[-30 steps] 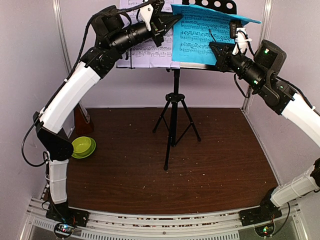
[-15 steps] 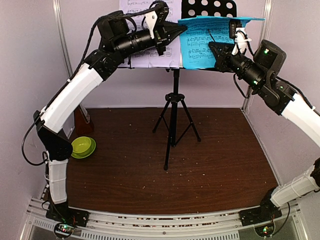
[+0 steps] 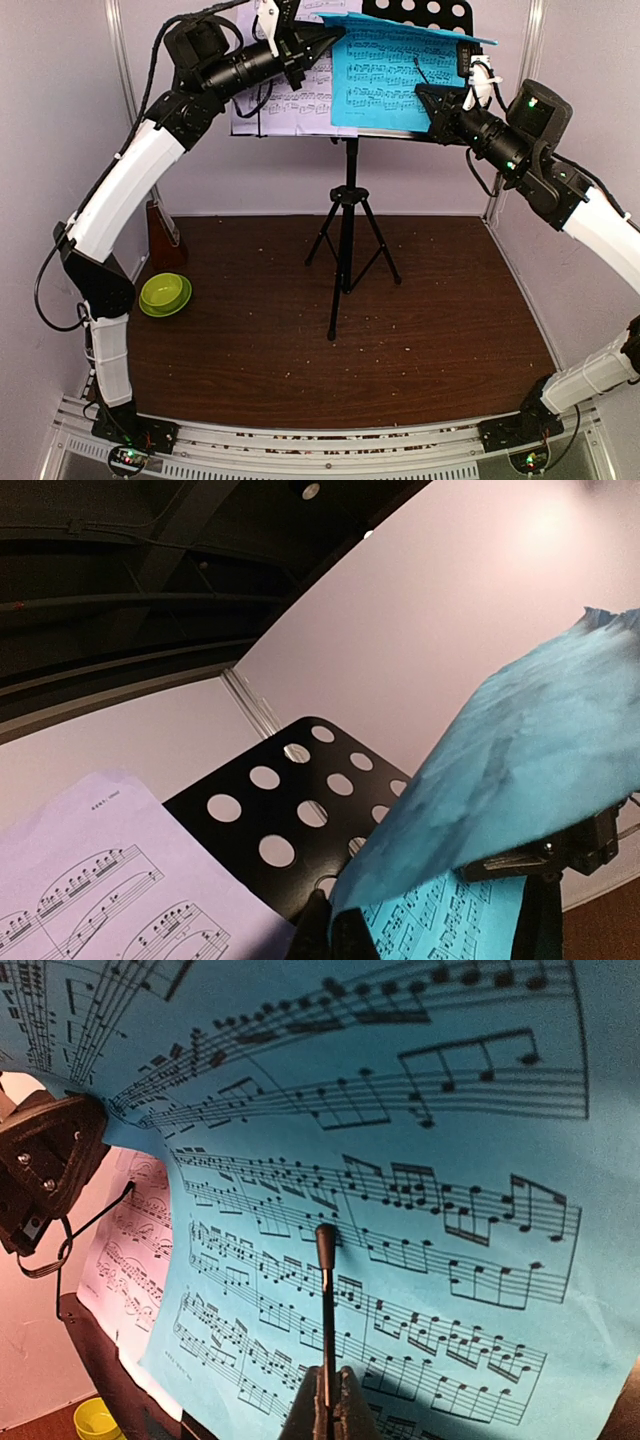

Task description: Set up the instrument practice props

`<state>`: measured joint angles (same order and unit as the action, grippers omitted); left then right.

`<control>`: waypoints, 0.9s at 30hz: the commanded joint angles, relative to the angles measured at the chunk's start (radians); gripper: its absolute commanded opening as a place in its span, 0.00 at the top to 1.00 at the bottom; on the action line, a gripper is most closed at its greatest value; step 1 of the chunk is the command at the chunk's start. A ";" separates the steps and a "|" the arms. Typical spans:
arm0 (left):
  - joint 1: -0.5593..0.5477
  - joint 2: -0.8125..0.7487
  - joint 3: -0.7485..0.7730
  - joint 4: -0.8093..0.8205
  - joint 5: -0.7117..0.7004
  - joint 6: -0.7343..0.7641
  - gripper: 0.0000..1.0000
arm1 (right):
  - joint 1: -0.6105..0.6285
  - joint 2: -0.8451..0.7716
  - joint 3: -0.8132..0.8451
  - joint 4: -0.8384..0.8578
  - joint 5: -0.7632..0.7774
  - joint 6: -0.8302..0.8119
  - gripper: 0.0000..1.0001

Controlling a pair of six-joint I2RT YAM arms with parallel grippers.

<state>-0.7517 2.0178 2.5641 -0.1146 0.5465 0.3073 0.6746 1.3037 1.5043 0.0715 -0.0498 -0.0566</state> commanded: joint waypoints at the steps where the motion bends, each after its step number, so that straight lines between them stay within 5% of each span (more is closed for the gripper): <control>1: 0.003 0.004 0.038 0.030 0.025 -0.033 1.00 | 0.013 -0.011 0.011 0.028 -0.042 -0.011 1.00; 13: 0.003 0.000 0.005 0.001 0.097 -0.080 1.00 | 0.019 0.001 0.026 0.030 -0.041 -0.015 1.00; 27: 0.026 -0.010 0.033 0.011 0.025 -0.217 1.00 | 0.022 -0.012 -0.021 0.052 -0.095 -0.083 1.00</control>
<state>-0.7403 2.0197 2.5736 -0.1398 0.6033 0.1589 0.6842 1.3037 1.5024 0.0753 -0.0879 -0.0990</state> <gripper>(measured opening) 0.006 0.021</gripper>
